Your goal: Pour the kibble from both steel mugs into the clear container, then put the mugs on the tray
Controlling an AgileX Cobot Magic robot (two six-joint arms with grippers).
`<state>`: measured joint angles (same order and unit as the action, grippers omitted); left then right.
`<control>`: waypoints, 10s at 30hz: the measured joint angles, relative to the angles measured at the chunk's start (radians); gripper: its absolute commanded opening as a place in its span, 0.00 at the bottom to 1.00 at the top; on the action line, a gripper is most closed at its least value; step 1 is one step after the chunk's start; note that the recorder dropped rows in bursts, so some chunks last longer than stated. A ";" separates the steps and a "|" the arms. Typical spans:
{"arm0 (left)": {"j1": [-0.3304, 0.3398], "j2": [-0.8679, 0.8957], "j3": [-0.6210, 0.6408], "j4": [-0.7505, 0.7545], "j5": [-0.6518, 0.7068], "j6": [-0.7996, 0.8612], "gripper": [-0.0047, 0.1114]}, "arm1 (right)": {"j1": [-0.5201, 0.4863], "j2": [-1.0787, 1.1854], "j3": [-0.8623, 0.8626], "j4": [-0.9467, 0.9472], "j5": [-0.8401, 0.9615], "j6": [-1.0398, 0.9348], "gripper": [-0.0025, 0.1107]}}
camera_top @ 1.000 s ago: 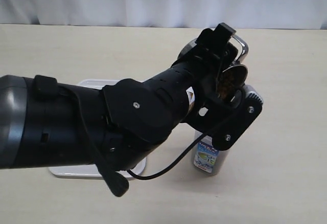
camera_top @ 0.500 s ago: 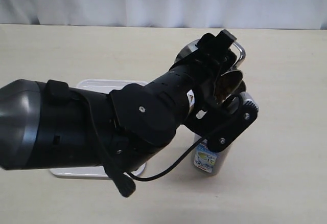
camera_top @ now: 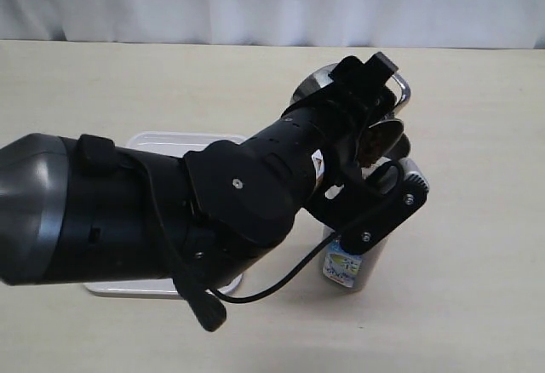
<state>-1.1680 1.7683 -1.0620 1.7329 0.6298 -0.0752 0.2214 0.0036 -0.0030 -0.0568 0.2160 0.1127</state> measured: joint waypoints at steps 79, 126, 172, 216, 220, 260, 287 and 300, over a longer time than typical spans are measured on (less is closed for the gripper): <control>-0.127 0.026 -0.060 0.008 0.216 0.336 0.04 | 0.000 0.000 0.000 0.000 0.000 0.000 0.06; -0.227 0.076 -0.062 0.007 0.418 0.368 0.04 | 0.000 0.000 0.000 0.000 0.000 0.000 0.06; 0.459 -0.379 0.153 -0.645 -0.453 -0.185 0.04 | 0.000 0.000 0.000 0.000 0.000 0.000 0.06; 1.136 0.358 0.330 -0.860 -1.606 -0.121 0.13 | 0.000 0.000 0.000 0.000 0.000 0.000 0.06; 1.136 0.360 0.312 -0.860 -1.571 -0.125 0.38 | 0.000 0.000 0.000 0.000 0.000 0.000 0.06; 1.136 -0.715 0.584 -0.310 -1.092 -1.173 0.04 | 0.000 0.000 0.000 0.000 0.000 0.000 0.06; 1.136 -1.765 1.059 -0.432 -0.672 -1.180 0.04 | 0.000 0.000 0.000 0.000 0.000 0.000 0.06; 1.136 -1.765 1.059 -0.382 -0.674 -1.180 0.04 | 0.000 0.000 0.000 0.000 0.000 0.000 0.06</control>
<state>-0.0324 0.0035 -0.0033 1.3505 -0.0441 -1.2550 0.2214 0.0036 -0.0030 -0.0568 0.2160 0.1127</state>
